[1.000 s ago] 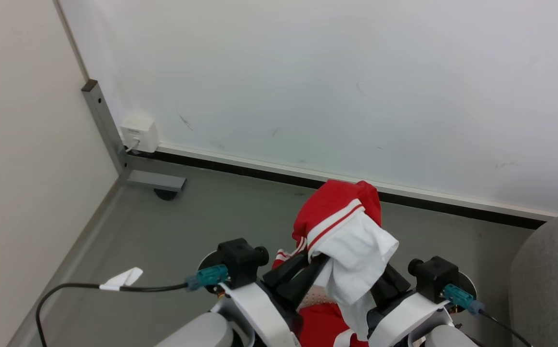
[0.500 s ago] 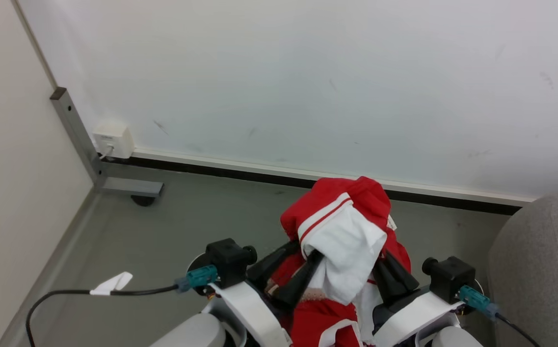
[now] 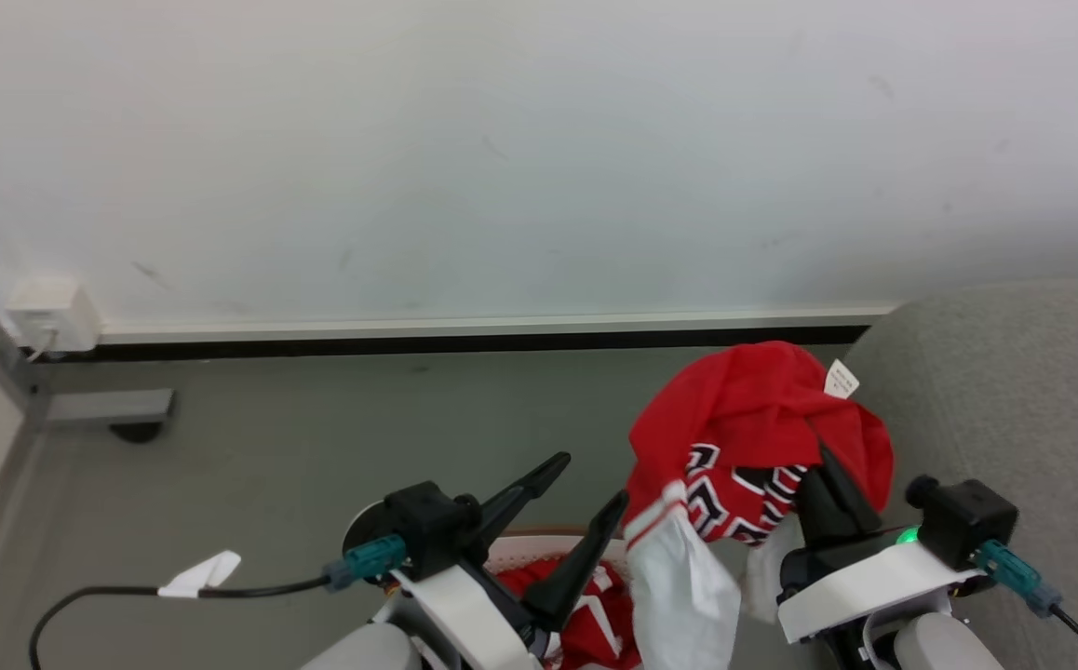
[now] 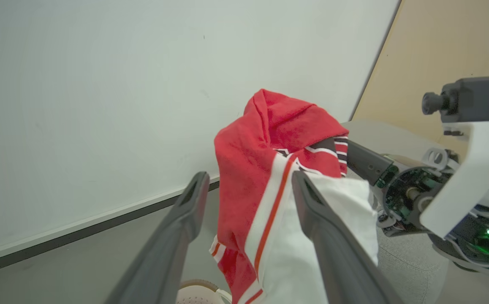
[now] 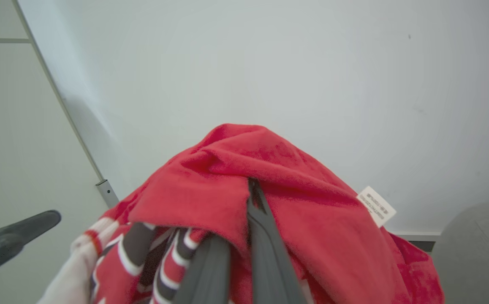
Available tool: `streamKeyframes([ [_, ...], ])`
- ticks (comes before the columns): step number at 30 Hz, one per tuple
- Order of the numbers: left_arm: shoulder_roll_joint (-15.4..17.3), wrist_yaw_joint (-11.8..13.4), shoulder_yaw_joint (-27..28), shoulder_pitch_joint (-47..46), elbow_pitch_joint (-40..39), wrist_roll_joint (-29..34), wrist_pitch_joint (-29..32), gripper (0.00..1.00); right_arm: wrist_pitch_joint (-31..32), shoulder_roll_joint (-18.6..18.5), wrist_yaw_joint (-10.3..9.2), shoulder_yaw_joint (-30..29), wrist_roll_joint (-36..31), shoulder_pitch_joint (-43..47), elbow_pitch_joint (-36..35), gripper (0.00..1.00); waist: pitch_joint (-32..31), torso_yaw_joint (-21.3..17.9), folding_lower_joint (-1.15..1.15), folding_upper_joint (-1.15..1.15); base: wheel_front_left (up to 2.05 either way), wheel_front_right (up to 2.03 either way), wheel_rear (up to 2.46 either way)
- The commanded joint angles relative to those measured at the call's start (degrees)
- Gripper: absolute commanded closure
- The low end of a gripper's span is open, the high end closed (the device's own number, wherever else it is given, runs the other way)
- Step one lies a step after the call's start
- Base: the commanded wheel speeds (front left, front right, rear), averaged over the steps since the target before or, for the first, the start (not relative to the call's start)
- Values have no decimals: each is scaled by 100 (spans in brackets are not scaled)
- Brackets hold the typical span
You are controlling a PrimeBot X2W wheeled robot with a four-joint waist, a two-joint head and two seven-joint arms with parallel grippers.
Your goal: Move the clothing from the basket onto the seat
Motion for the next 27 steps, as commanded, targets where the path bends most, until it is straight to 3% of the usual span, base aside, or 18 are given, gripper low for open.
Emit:
streamKeyframes([
  [1,19,-9,22,78,-34,101,-18,0,-1,-23,-12,-106,1,69,-68,100,138,-495,0,0,0,0,0],
  [9,-9,-84,95,137,-120,443,-51,0,-1,-48,-12,-663,-156,232,-411,100,281,-1593,0,0,0,0,0],
  [15,-82,-182,295,278,-275,754,-53,0,0,-97,-12,-1056,-142,488,-697,100,250,-2199,0,0,0,0,0],
  [21,-172,-244,458,388,-246,973,-50,0,0,-141,-12,-1161,-62,657,-884,100,265,-2511,0,0,0,0,0],
  [27,-234,-297,565,423,-169,1182,-51,0,0,-141,-12,-1228,60,676,-991,100,348,-2522,0,0,0,0,0],
])
